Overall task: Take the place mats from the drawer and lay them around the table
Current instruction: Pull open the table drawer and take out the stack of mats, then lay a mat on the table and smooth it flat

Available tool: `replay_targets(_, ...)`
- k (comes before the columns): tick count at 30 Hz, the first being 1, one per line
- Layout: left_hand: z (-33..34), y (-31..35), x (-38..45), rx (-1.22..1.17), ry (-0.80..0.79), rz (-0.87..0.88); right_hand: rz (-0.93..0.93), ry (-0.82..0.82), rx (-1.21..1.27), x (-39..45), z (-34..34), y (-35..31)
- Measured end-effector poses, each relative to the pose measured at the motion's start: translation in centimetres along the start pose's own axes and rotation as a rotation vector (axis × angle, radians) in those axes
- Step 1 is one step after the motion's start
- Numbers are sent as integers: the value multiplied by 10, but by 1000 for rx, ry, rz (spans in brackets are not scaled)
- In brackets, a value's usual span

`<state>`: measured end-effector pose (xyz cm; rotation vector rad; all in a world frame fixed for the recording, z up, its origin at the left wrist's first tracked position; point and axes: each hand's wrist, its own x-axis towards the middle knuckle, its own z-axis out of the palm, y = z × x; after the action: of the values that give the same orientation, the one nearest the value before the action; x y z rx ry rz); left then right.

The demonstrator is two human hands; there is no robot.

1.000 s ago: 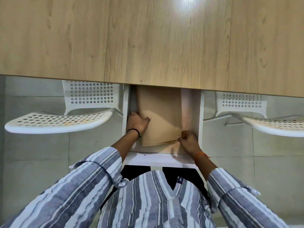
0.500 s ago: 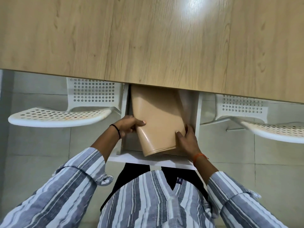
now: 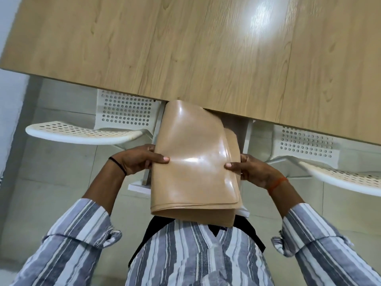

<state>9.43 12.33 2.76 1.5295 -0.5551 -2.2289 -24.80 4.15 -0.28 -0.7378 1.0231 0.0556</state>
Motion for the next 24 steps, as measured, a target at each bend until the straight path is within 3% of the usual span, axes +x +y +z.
replay_targets(4,11,10,-10,59,15,64,-17,-102,-16,-12,-5,-12)
replay_targets(9,22,29,-12,31,65,192,-125,-44,8,-26,-17,-35)
replay_targets(12,27,42,-5,-29,133,277,-256,120,-46,-31,-20,-61)
replay_targets(18,37,81,47,-388,332,334,-477,732,-128,-18,-21,-96)
replay_targets(21,49,105,81,-627,412,296,-493,836,-102,-12,-8,-99)
replay_targets(24,67,126,106,-782,422,248,-467,821,-88,0,8,-102)
